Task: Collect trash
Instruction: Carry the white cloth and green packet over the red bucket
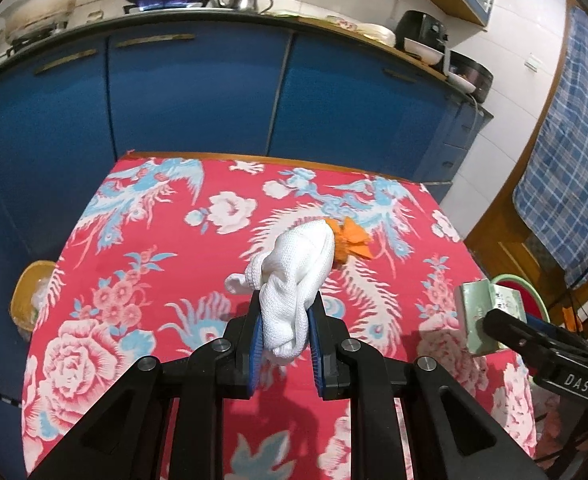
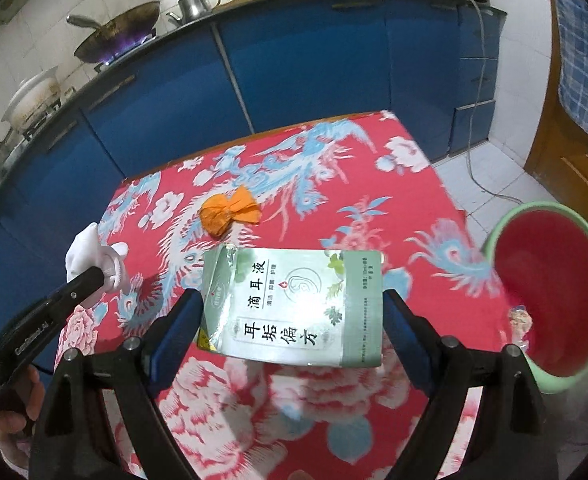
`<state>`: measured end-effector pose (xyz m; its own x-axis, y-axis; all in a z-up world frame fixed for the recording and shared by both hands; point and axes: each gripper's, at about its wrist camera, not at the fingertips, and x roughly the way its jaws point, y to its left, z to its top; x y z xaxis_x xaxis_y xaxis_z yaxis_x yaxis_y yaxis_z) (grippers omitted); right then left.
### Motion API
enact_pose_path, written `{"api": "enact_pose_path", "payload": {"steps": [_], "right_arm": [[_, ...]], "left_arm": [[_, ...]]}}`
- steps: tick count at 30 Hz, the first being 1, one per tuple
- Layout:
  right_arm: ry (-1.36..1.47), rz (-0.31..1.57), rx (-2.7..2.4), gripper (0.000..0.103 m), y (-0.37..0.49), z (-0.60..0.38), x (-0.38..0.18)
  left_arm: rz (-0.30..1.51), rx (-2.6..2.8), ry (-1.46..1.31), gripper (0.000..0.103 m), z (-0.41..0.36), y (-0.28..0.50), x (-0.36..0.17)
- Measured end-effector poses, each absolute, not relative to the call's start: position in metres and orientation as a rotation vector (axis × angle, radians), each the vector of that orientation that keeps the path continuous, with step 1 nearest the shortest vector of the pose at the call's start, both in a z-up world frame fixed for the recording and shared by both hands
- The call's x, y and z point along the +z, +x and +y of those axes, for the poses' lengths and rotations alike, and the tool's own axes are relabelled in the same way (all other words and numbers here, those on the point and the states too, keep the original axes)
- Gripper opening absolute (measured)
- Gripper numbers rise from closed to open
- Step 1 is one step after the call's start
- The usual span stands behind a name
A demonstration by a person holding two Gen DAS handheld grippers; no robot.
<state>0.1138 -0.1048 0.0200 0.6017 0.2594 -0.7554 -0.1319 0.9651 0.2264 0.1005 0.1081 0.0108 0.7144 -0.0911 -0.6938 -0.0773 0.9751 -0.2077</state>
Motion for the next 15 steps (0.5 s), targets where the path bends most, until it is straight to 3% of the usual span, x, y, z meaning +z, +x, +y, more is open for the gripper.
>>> {"api": "enact_pose_path", "payload": {"steps": [15], "right_arm": [[0.192, 0.828, 0.127, 0.089, 0.089, -0.184, 0.041]], "left_arm": [[0.805, -0.159, -0.183, 0.020, 0.038, 0.109, 0.026]]}}
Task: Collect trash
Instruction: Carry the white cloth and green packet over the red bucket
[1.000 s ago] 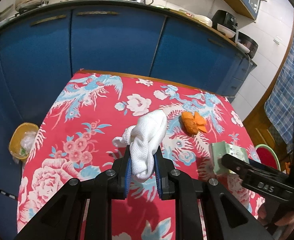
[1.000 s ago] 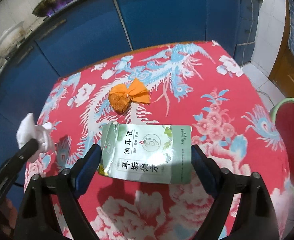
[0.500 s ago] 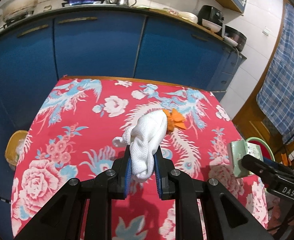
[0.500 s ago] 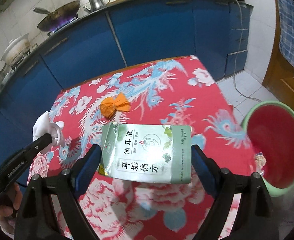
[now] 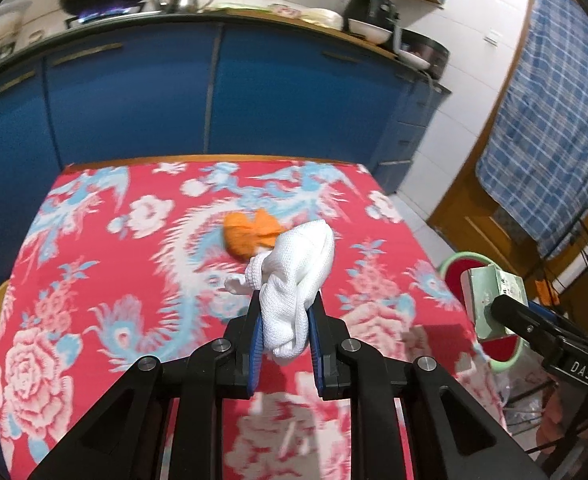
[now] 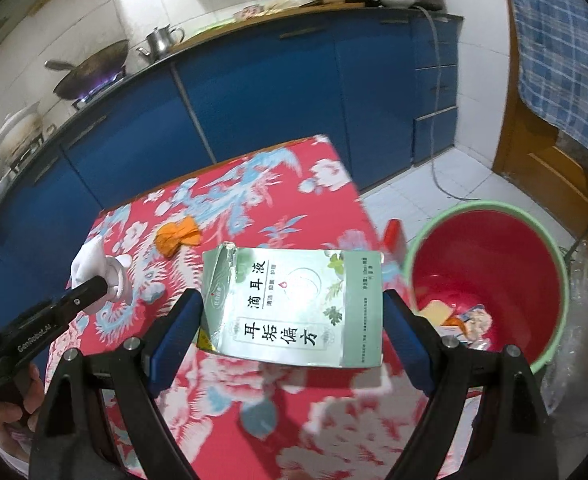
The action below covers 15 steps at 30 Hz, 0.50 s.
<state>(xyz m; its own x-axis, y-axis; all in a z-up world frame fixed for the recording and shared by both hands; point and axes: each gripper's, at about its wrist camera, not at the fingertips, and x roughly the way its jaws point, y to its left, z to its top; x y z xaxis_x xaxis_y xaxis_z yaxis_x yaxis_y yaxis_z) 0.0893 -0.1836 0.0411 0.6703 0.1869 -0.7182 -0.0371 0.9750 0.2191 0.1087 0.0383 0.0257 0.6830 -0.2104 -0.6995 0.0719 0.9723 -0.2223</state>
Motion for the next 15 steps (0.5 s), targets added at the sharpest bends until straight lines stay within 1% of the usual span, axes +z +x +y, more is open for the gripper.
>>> {"api": "enact_pose_path", "payload": {"steps": [15], "right_arm": [[0.211, 0.809, -0.048, 0.089, 0.076, -0.271, 0.046]], "left_arm": [[0.857, -0.369, -0.083, 0.020, -0.065, 0.127, 0.032]]}}
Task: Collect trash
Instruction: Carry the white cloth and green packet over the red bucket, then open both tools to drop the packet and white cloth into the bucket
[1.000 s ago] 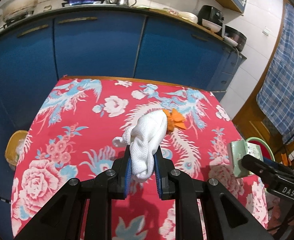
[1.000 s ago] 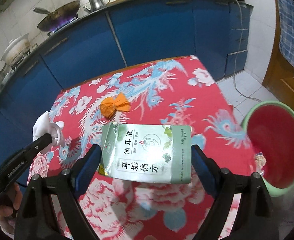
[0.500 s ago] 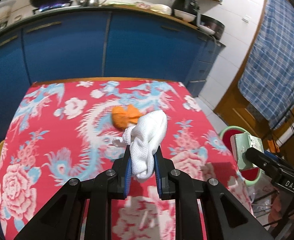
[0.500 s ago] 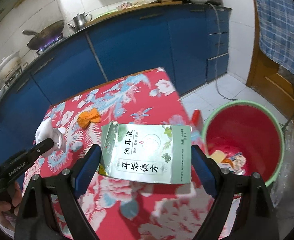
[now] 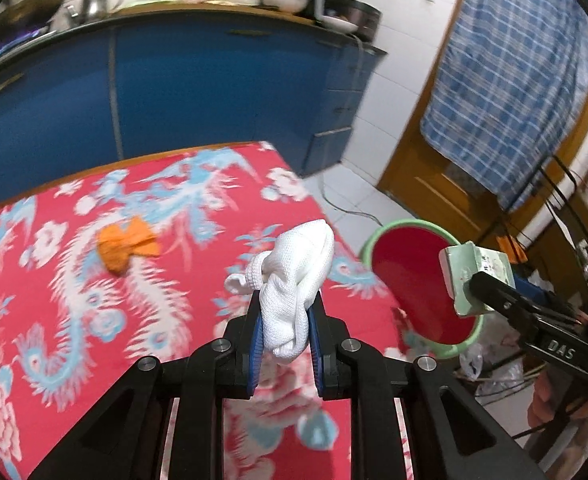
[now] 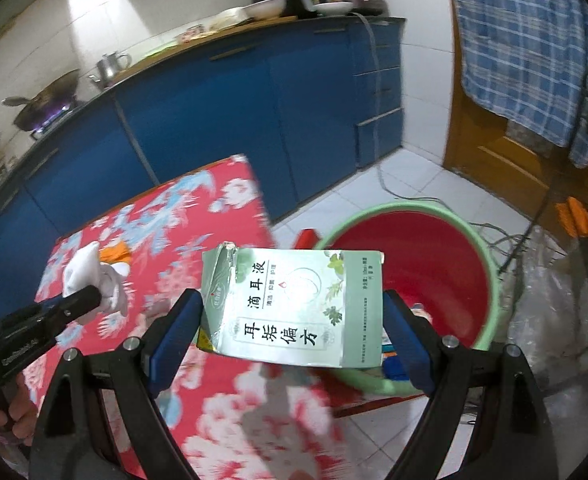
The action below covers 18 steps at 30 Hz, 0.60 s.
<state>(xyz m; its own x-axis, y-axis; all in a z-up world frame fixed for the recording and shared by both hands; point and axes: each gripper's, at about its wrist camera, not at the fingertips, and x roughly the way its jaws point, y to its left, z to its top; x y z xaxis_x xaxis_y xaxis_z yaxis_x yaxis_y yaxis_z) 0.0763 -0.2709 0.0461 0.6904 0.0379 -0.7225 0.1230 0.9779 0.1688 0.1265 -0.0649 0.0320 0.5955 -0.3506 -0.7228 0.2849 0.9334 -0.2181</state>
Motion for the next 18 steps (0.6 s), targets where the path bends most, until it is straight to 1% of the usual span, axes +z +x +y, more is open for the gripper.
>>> {"api": "enact_pose_path", "payload": {"steps": [9, 18], "right_arm": [[0.261, 0.881, -0.145, 0.089, 0.087, -0.324, 0.012], [0.314, 0.929, -0.178, 0.090, 0.098, -0.357, -0.019]], "left_arm": [[0.858, -0.456, -0.034, 0.020, -0.118, 0.138, 0.033], [0.876, -0.526, 0.004, 0.020, -0.166, 0.148, 0.019]]}}
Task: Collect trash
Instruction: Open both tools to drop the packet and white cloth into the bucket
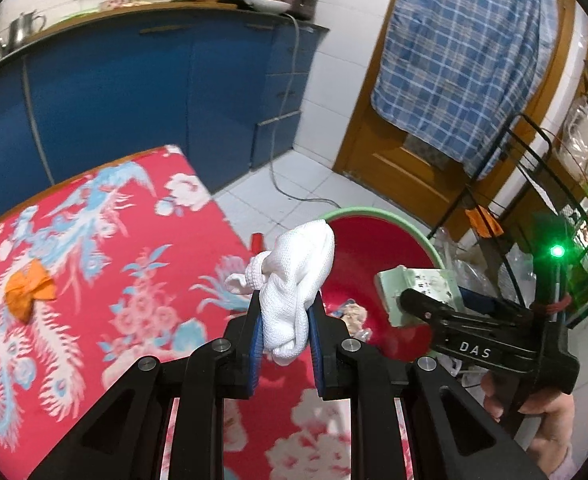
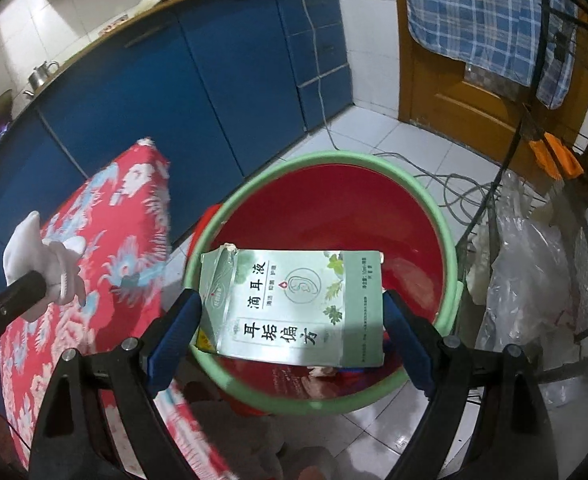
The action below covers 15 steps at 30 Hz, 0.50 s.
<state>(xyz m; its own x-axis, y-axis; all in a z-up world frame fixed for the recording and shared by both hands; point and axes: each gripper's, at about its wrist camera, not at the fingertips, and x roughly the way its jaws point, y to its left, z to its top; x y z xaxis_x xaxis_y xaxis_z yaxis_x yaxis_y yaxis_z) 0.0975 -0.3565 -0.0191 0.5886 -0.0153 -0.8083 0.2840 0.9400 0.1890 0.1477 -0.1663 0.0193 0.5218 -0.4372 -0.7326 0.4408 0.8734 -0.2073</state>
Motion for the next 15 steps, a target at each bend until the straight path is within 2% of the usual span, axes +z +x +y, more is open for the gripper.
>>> {"api": "enact_pose_path", "payload": {"steps": [15], "right_arm": [[0.323, 0.875, -0.237, 0.091, 0.083, -0.395, -0.016]], "left_arm": [[0.947, -0.632, 0.062, 0.021, -0.233, 0.160, -0.016]]}}
